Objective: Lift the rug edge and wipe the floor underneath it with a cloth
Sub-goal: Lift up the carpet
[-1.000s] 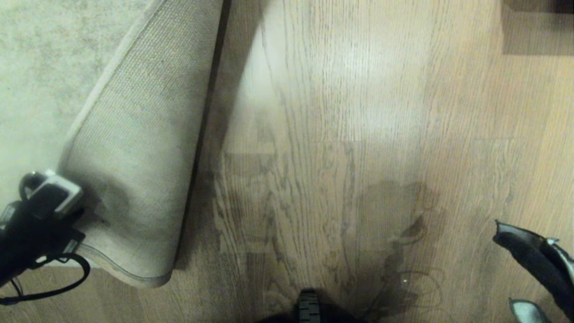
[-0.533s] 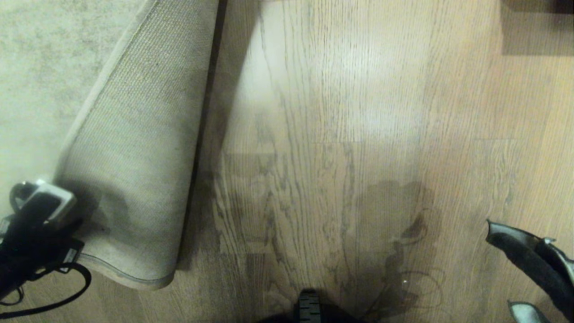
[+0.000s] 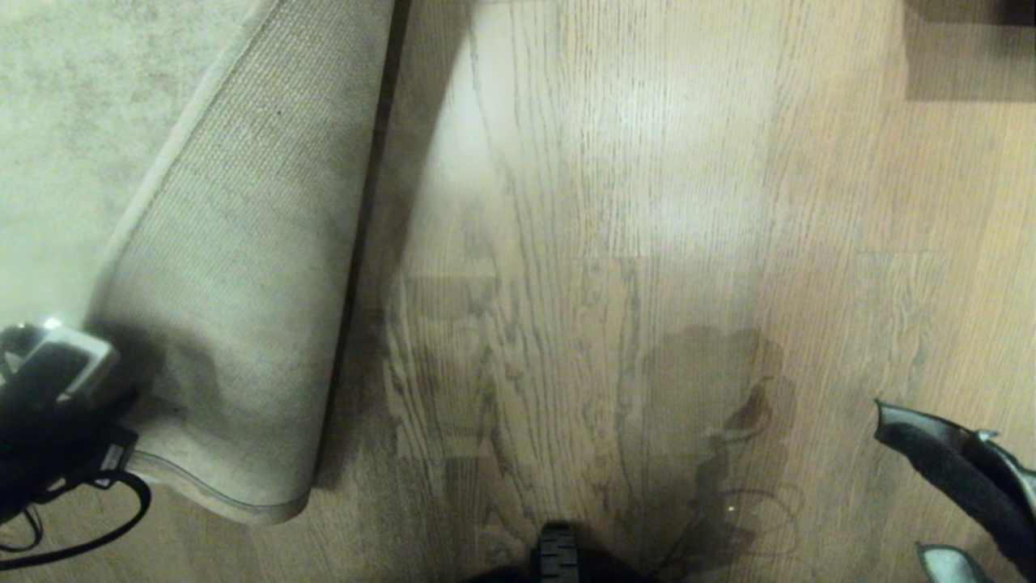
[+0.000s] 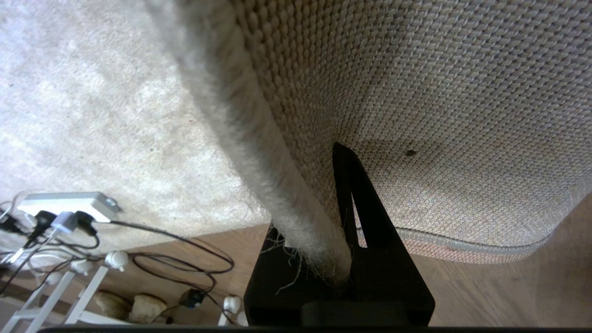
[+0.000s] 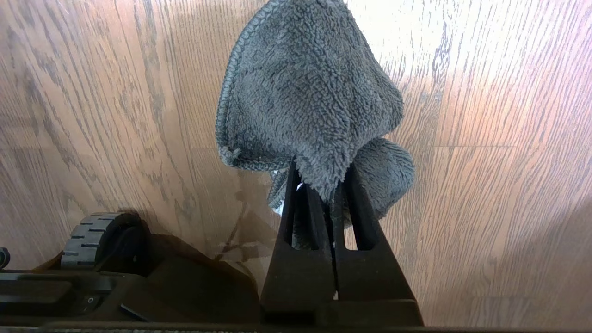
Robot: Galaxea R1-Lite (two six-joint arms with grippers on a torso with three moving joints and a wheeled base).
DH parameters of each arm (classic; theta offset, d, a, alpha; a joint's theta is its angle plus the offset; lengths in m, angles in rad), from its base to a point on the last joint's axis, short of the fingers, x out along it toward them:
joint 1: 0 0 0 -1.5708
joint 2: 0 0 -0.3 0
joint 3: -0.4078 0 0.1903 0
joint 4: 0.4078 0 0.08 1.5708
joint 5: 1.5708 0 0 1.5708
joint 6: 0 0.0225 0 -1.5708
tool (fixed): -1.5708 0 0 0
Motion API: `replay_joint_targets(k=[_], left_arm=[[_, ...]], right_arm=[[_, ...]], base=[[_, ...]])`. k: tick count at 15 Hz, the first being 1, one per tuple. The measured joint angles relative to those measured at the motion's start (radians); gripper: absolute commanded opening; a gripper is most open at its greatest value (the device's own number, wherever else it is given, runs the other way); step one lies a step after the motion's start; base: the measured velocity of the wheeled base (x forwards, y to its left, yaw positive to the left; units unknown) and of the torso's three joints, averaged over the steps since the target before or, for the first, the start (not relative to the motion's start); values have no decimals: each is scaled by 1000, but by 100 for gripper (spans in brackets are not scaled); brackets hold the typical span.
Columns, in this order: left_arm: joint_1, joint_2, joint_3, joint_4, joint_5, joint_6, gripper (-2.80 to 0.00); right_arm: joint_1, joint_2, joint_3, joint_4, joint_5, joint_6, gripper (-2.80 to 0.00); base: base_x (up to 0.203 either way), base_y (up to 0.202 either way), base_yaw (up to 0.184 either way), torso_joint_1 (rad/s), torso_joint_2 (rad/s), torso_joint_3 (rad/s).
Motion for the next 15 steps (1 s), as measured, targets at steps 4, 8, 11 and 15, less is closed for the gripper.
replay_joint_targets(k=[4,8,11,15], left_arm=[[57,2,3,-1,-96,0,-280],[75,3,21,-3,-104,-1,-280],[76,2,36,-4,-118,0,-280],[70,2,40,0,-159,4,-280]], right_arm=[[0,0,0,0,0,0,-280],[0,0,0,0,0,0,-280],[0,0,0,0,0,0,-280],[0,0,0,0,1,0,-280]], base=[[0,0,0,0,0,0],[0,0,0,0,0,0],[0,0,0,0,0,0],[0,0,0,0,0,0]])
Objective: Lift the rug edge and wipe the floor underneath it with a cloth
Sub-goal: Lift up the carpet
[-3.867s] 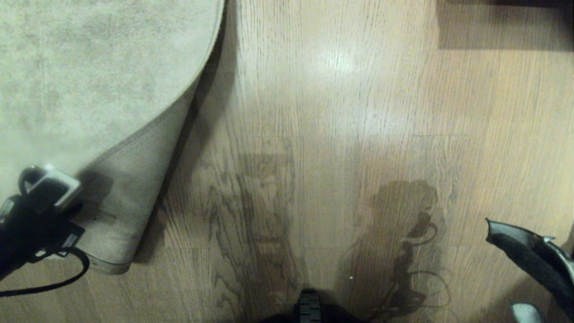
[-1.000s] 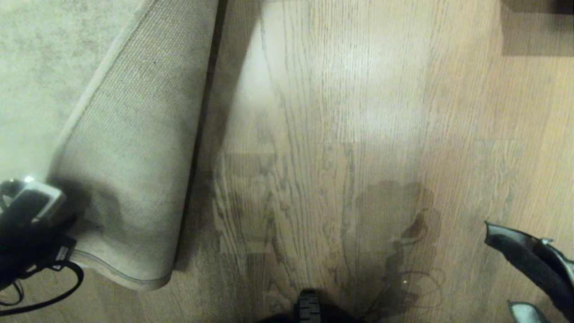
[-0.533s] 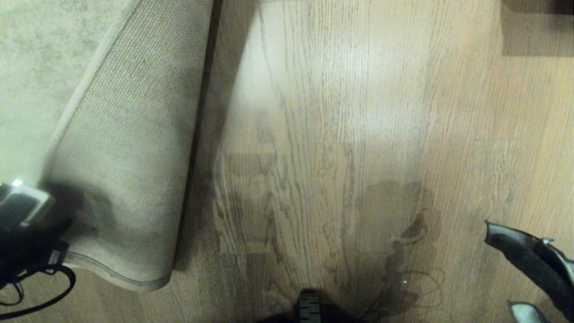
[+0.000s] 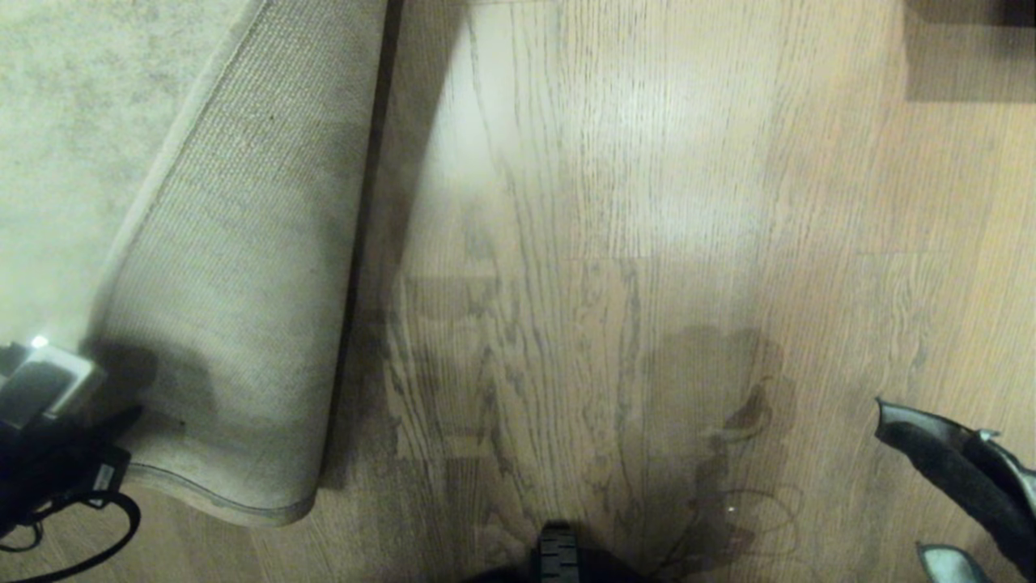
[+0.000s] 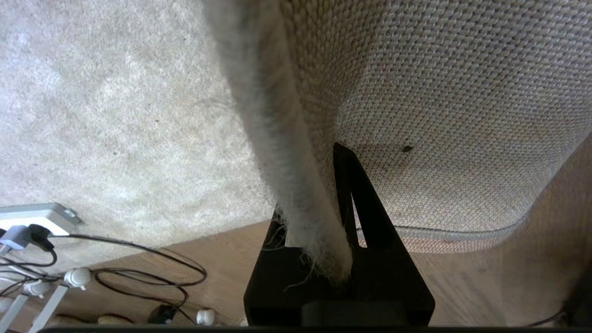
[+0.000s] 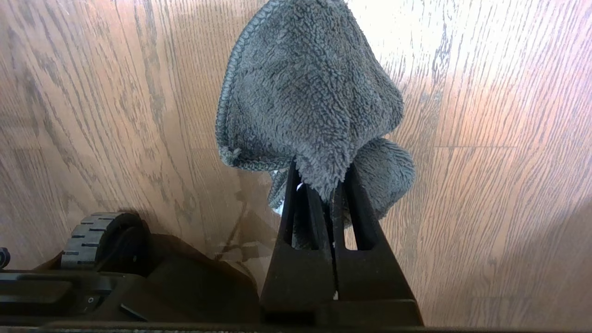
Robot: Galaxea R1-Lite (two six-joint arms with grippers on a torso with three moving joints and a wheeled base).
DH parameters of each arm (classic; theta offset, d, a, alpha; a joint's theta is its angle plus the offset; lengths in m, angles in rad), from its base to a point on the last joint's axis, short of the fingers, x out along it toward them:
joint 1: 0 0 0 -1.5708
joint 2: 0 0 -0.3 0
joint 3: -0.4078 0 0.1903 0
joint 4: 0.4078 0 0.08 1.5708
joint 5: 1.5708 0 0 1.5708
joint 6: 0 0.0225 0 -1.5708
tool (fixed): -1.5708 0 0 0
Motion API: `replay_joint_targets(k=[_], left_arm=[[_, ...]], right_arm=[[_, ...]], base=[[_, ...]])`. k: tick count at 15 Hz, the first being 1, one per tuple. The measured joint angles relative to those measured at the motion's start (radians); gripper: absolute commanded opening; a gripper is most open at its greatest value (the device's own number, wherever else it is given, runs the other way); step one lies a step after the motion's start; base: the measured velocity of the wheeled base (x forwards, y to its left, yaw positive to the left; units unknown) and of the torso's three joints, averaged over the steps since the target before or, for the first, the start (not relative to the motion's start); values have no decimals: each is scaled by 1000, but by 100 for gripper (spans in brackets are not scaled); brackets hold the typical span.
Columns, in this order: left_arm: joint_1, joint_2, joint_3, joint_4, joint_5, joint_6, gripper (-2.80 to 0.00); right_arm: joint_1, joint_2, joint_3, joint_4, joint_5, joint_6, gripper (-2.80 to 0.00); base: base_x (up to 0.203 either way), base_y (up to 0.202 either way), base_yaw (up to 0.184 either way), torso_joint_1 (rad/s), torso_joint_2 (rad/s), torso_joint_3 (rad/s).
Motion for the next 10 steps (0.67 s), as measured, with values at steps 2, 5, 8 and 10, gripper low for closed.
replay_joint_targets(k=[2,5,8,10], left_arm=[[-6,1,0,1,-2,-2,-280],[-11,1,0,1,-40,-2,-280],[-17,2,0,1,-58,6,-280],[-18,2,1,1,-56,4,-280]], right_arm=[[0,0,0,0,0,0,-280],[0,0,0,0,0,0,-280],[0,0,0,0,-1,0,-280],[0,0,0,0,-1,0,-280]], base=[[0,0,0,0,0,0],[0,0,0,0,0,0],[0,0,0,0,0,0],[0,0,0,0,0,0]])
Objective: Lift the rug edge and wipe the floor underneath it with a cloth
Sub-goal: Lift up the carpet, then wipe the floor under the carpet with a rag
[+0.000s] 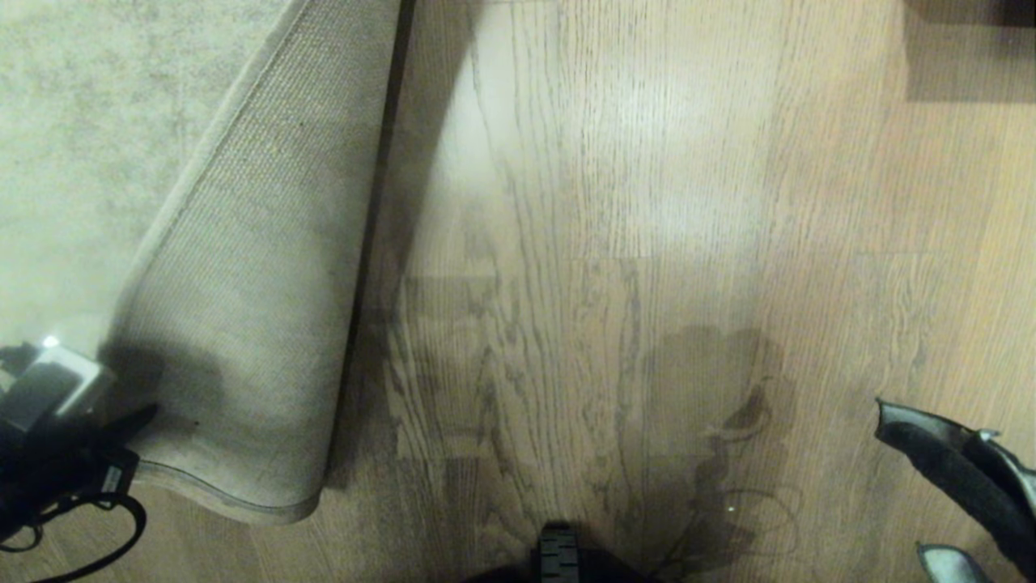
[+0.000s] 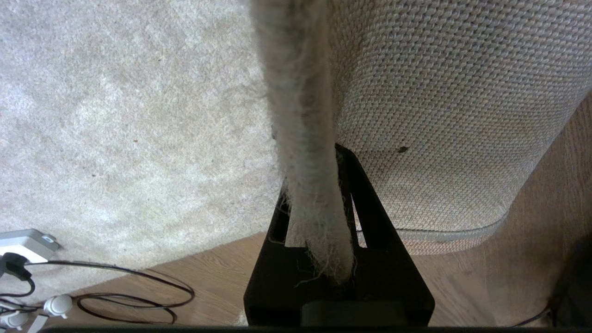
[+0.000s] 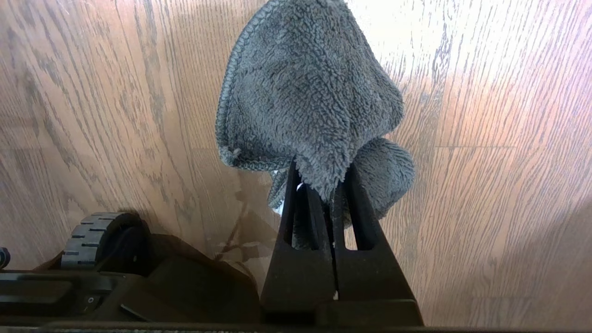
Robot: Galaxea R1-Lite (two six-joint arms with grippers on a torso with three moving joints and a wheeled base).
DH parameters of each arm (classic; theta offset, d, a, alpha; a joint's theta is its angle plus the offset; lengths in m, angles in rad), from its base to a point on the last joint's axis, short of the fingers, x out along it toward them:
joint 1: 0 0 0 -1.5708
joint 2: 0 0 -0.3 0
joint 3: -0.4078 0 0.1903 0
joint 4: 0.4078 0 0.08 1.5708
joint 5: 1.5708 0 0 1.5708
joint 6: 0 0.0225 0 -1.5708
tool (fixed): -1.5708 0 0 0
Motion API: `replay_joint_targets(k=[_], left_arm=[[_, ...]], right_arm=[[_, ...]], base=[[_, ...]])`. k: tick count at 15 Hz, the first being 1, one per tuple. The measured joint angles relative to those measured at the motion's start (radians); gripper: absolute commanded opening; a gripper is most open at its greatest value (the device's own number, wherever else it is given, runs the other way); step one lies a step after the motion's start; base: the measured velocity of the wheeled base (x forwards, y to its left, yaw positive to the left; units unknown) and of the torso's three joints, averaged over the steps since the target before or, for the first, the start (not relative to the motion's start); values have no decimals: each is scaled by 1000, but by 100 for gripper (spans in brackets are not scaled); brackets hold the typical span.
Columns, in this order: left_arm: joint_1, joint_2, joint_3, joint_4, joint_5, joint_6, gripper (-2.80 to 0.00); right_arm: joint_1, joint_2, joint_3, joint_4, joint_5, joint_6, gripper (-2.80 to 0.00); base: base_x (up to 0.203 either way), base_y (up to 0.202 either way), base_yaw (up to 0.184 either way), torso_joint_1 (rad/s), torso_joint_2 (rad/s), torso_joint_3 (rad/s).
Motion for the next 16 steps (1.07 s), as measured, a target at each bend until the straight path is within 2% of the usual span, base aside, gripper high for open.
replay_joint_targets(k=[5,8,12,16], left_arm=[[0,-1,6,-2,0,0,-280],[1,-3,12,-3,3,0,-280],[1,-8,14,-2,6,2,-280],[2,-15,24,-4,5,7,-280]], right_arm=[[0,0,0,0,-1,-9,-280],[0,0,0,-1,0,-49,-280],[0,0,-1,-3,2,-63,-280],[0,0,-90,78,56,-62,-280]], base=[[0,0,0,0,0,0],[0,0,0,0,0,0],[0,0,0,0,0,0],[0,0,0,0,0,0]])
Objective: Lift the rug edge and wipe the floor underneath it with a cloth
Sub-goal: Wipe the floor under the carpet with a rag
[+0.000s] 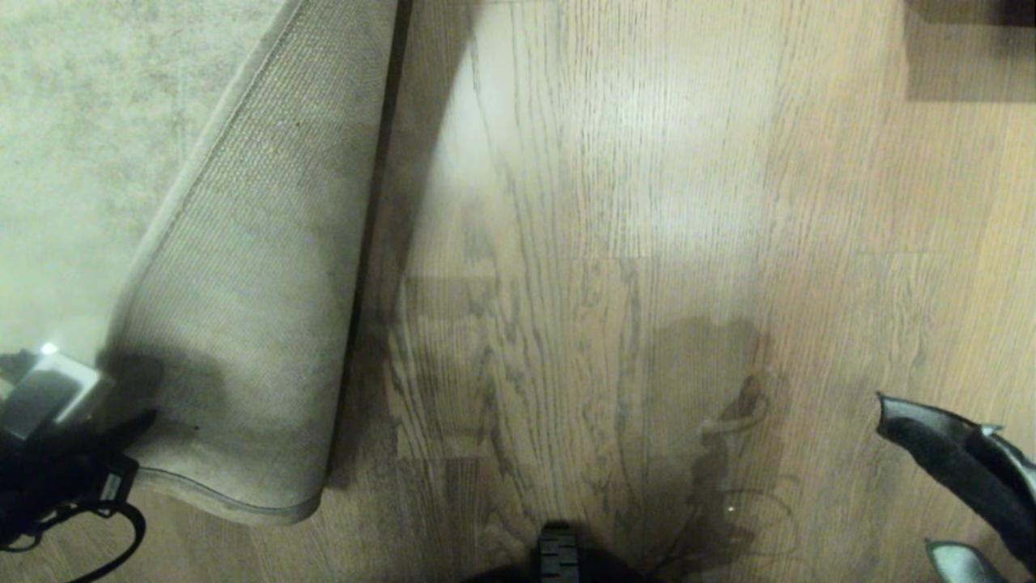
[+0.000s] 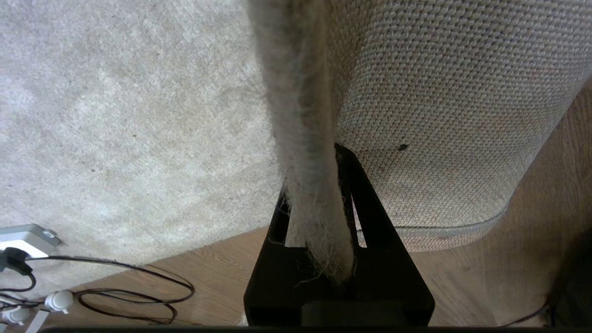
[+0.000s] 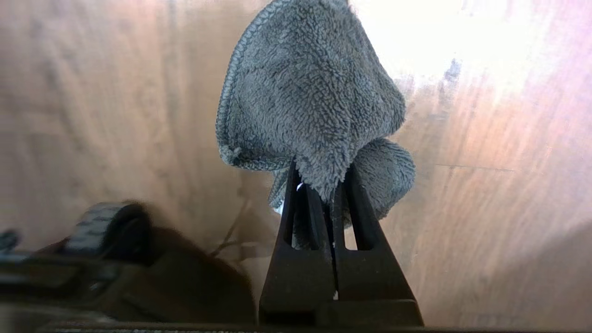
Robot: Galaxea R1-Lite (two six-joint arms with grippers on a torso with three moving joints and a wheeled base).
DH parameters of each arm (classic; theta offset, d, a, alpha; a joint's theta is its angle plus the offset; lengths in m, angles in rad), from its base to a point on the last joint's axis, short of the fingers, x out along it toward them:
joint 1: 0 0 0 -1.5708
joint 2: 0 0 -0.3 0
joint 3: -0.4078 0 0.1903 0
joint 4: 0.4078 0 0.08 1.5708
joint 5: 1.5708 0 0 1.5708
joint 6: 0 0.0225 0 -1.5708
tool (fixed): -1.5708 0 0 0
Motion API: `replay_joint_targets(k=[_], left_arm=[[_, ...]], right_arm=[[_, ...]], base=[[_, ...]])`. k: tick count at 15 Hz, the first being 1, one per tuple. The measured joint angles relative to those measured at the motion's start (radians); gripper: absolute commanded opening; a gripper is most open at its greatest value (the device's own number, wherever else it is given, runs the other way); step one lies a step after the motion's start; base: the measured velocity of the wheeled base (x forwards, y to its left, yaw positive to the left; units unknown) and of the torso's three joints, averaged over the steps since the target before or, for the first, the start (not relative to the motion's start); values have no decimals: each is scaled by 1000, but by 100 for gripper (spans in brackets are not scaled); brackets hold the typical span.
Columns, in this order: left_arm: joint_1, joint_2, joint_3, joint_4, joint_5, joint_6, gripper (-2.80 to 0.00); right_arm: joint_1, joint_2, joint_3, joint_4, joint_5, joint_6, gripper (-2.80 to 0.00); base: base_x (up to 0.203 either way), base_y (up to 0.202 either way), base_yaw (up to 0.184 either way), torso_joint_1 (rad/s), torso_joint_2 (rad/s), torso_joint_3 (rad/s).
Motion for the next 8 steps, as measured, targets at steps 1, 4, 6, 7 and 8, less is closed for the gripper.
replay_joint_targets(k=[1,4,6,7,8], left_arm=[[0,-1,2,0,0,0,-280],[-1,-5,2,0,0,0,-280],[-1,-10,3,0,0,0,-280],[-1,-13,4,1,0,0,-280],[-1,-14,4,1,0,0,-280]], right_arm=[[0,0,-33,44,20,0,-280],[0,21,-103,83,57,0,-280],[0,61,-133,72,64,-1,-280],[0,86,-145,59,73,-3,-280],[1,111,-155,44,80,-4,-280]], base=[[0,0,0,0,0,0],[0,0,0,0,0,0],[0,0,0,0,0,0],[0,0,0,0,0,0],[0,0,0,0,0,0]])
